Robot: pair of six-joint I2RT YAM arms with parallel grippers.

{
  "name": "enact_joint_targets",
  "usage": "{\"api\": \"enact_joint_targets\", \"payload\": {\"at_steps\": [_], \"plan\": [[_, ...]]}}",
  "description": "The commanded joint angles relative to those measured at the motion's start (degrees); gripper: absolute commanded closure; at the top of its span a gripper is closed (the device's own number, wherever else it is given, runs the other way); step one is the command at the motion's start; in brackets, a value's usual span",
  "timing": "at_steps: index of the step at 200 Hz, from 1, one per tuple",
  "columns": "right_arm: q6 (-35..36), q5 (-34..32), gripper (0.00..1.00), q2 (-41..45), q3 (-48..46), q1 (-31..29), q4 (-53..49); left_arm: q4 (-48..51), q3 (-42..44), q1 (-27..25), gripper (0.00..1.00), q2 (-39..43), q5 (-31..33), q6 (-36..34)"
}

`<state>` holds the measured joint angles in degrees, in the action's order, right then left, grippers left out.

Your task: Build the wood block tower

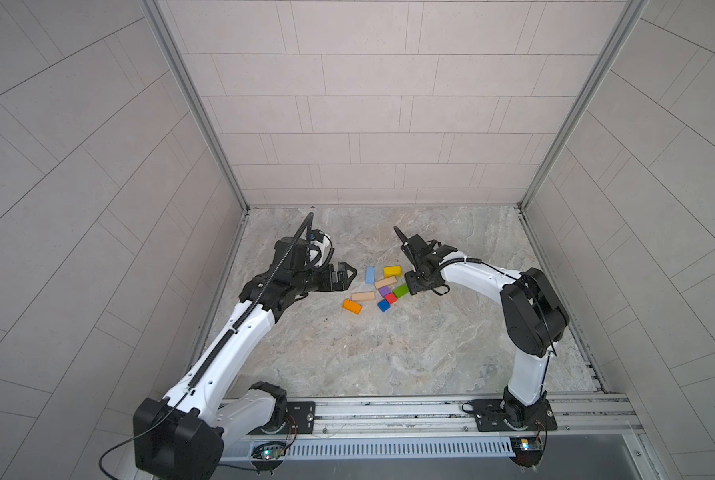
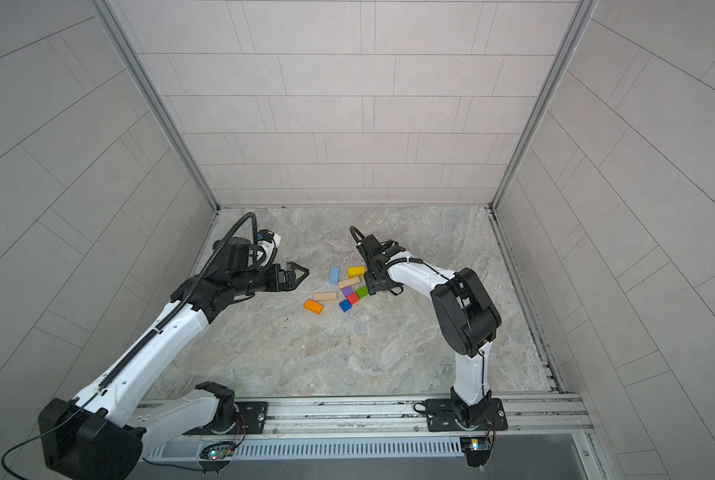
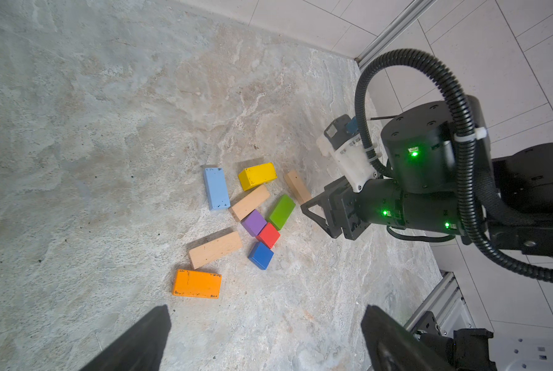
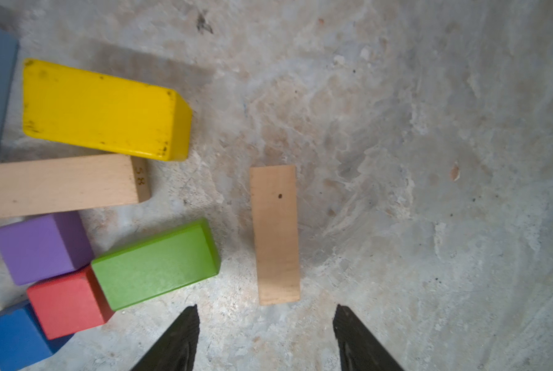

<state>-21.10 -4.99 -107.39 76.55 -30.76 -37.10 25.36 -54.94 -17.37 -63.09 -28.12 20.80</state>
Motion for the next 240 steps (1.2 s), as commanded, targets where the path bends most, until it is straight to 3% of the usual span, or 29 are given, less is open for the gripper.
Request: {"api": "enact_joint_targets", "payload": {"at_steps": [1,79,121,148,217,240], "plan": [[-1.73,-0.73,0.32,-1.42,-1.03,0.35,-0.42,-1.02,0.44,0.34,0.00,0.86,-0.57,0.30],[1.14,4.28,0.38,-3.18,-0.45,2.97,1.88,-1.03,0.44,0.40,0.00,0.91,-0.36,0.25],[4.78,5.35,0.57,-4.37,0.50,3.34,2.52,-0.97,0.52,0.40,0.00,0.71,-0.14,0.30],[5.32,4.30,0.61,-5.46,0.98,3.34,2.14,-1.01,0.45,0.36,0.00,0.47,-0.31,0.29],[4.78,3.10,0.84,-4.69,-0.29,3.79,2.39,-1.02,0.50,0.37,0.00,0.38,-0.28,0.25],[4.50,2.76,0.86,-3.44,-1.35,4.13,2.42,-1.02,0.50,0.40,0.00,0.41,-0.26,0.28]]}}
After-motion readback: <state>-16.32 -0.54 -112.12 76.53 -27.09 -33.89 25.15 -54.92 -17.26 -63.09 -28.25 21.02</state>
